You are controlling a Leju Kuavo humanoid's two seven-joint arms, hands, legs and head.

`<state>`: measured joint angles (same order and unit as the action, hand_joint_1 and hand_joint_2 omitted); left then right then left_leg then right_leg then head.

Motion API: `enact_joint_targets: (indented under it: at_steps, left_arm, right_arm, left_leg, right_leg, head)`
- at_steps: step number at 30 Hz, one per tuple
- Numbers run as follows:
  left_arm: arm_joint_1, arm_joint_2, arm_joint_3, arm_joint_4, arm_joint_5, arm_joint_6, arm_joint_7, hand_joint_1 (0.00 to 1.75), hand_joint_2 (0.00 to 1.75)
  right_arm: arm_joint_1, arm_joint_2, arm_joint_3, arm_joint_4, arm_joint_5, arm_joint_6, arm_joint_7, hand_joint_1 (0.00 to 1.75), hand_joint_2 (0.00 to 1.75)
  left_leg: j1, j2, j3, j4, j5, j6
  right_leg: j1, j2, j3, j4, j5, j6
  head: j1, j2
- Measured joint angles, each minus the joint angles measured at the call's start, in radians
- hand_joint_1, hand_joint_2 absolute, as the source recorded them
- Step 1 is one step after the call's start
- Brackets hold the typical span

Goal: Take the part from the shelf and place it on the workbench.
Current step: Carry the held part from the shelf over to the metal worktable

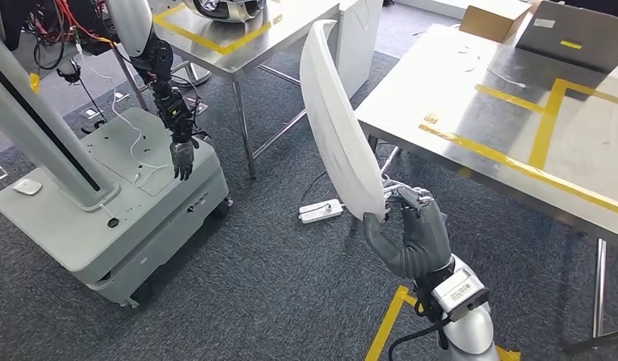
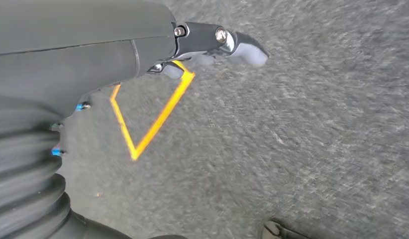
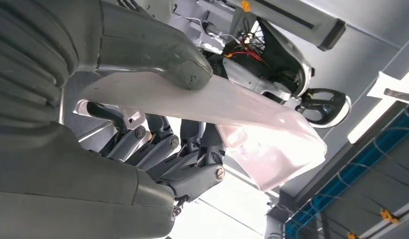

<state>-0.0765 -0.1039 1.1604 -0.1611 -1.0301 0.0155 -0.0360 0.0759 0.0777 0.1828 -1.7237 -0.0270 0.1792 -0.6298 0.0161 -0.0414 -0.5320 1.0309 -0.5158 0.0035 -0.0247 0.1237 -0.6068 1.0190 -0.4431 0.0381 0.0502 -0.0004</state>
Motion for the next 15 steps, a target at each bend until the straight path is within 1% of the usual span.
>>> enact_joint_targets:
  at_steps: [1, 2, 3, 4, 5, 6, 7, 8, 9, 10, 11, 12, 13, 15]
  left_arm:
    - [-0.001, -0.001, 0.0, 0.0, 0.0, 0.001, 0.0, 0.0, 1.75]
    - [-0.002, -0.003, 0.0, -0.001, 0.001, 0.001, 0.001, 0.0, 1.75]
    - [-0.002, -0.003, 0.0, -0.001, 0.0, 0.002, 0.003, 0.0, 1.75]
    - [-0.001, -0.003, 0.0, -0.001, -0.001, 0.003, 0.006, 0.0, 1.75]
    - [-0.001, -0.003, 0.0, -0.001, -0.004, 0.004, 0.01, 0.0, 1.75]
    - [0.0, -0.003, 0.0, -0.001, -0.007, 0.005, 0.013, 0.0, 1.75]
    - [-0.001, -0.004, 0.0, -0.001, -0.009, 0.006, 0.014, 0.0, 1.75]
    - [-0.002, -0.005, 0.0, -0.001, -0.01, 0.007, 0.013, 0.0, 1.75]
    - [-0.004, -0.006, 0.0, -0.001, -0.01, 0.007, 0.01, 0.0, 1.75]
    - [-0.006, -0.007, 0.0, -0.001, -0.01, 0.005, 0.006, 0.0, 1.75]
    - [-0.008, -0.008, 0.0, -0.001, -0.011, 0.001, 0.003, 0.0, 1.75]
    - [-0.01, -0.008, 0.0, -0.002, -0.012, -0.004, 0.0, 0.0, 1.75]
    - [-0.012, -0.008, 0.0, -0.002, -0.013, -0.009, -0.002, 0.0, 1.75]
    - [-0.015, -0.009, -0.001, -0.002, -0.017, -0.014, -0.002, 0.0, 1.75]
  right_arm:
    - [-0.002, 0.0, -0.003, 0.001, -0.002, 0.0, 0.002, 1.75, 1.75]
    - [-0.006, 0.0, -0.006, 0.003, -0.003, 0.001, 0.004, 1.75, 1.75]
    - [-0.01, 0.0, -0.007, 0.004, -0.003, 0.001, 0.004, 1.75, 1.75]
    - [-0.013, 0.0, -0.008, 0.005, -0.002, 0.002, 0.004, 1.75, 1.75]
    - [-0.014, 0.0, -0.009, 0.005, 0.0, 0.002, 0.003, 1.75, 1.75]
    - [-0.014, 0.0, -0.009, 0.006, 0.002, 0.002, 0.002, 1.75, 1.75]
    - [-0.014, 0.0, -0.011, 0.006, 0.003, 0.002, 0.002, 1.75, 1.75]
    - [-0.014, 0.0, -0.012, 0.007, 0.003, 0.002, 0.002, 1.75, 1.75]
    - [-0.017, 0.0, -0.014, 0.009, 0.003, 0.002, 0.001, 1.75, 1.75]
    - [-0.021, 0.0, -0.016, 0.01, 0.003, 0.002, 0.001, 1.75, 1.75]
    - [-0.027, 0.0, -0.017, 0.011, 0.003, 0.002, -0.001, 1.75, 1.75]
    - [-0.033, 0.0, -0.018, 0.012, 0.004, 0.003, -0.002, 1.75, 1.75]
    - [-0.038, 0.0, -0.019, 0.013, 0.005, 0.003, -0.003, 1.75, 1.75]
    - [-0.042, 0.0, -0.02, 0.013, 0.007, 0.004, -0.004, 1.75, 1.75]
  left_leg:
    - [0.0, 0.012, 0.0, -0.003, 0.005, 0.008]
    - [0.0, 0.024, -0.002, -0.006, 0.008, 0.015]
    - [-0.002, 0.037, -0.005, -0.007, 0.011, 0.02]
    - [-0.005, 0.05, -0.007, -0.006, 0.011, 0.023]
    - [-0.009, 0.065, -0.009, -0.005, 0.011, 0.025]
    - [-0.012, 0.079, -0.011, -0.005, 0.011, 0.027]
    - [-0.015, 0.093, -0.011, -0.004, 0.01, 0.028]
    - [-0.018, 0.106, -0.011, -0.004, 0.009, 0.029]
    - [-0.02, 0.119, -0.009, -0.004, 0.008, 0.029]
    - [-0.023, 0.13, -0.007, -0.003, 0.006, 0.028]
    - [-0.025, 0.14, -0.006, -0.003, 0.004, 0.026]
    - [-0.027, 0.15, -0.005, -0.003, 0.003, 0.022]
    - [-0.028, 0.159, -0.004, -0.005, 0.003, 0.017]
    - [-0.027, 0.174, 0.0, -0.008, 0.003, 0.011]
  right_leg:
    - [0.001, -0.018, -0.01, 0.016, -0.01, 0.004]
    - [0.004, -0.045, -0.029, 0.052, -0.033, 0.006]
    - [0.007, -0.078, -0.056, 0.11, -0.066, 0.006]
    - [0.009, -0.1, -0.089, 0.181, -0.1, 0.006]
    - [0.009, -0.11, -0.118, 0.246, -0.126, 0.005]
    - [0.01, -0.114, -0.133, 0.284, -0.135, 0.003]
    - [0.011, -0.117, -0.128, 0.282, -0.125, 0.0]
    - [0.014, -0.123, -0.102, 0.239, -0.1, -0.005]
    - [0.018, -0.138, -0.059, 0.167, -0.069, -0.012]
    - [0.024, -0.158, -0.019, 0.096, -0.046, -0.02]
    - [0.03, -0.174, 0.009, 0.041, -0.031, -0.028]
    - [0.035, -0.183, 0.022, 0.012, -0.025, -0.034]
    - [0.038, -0.18, 0.022, 0.004, -0.026, -0.039]
    - [0.039, -0.163, 0.018, 0.001, -0.021, -0.044]
  head:
    - [0.002, 0.0]
    - [0.004, 0.0]
    - [0.006, 0.0]
    - [0.008, 0.0]
    - [0.008, 0.0]
    - [0.008, 0.0]
    - [0.008, 0.0]
    - [0.008, 0.0]
    - [0.008, 0.0]
    - [0.008, 0.0]
    - [0.008, 0.0]
    - [0.007, 0.0]
    - [0.007, 0.0]
    - [0.007, 0.0]
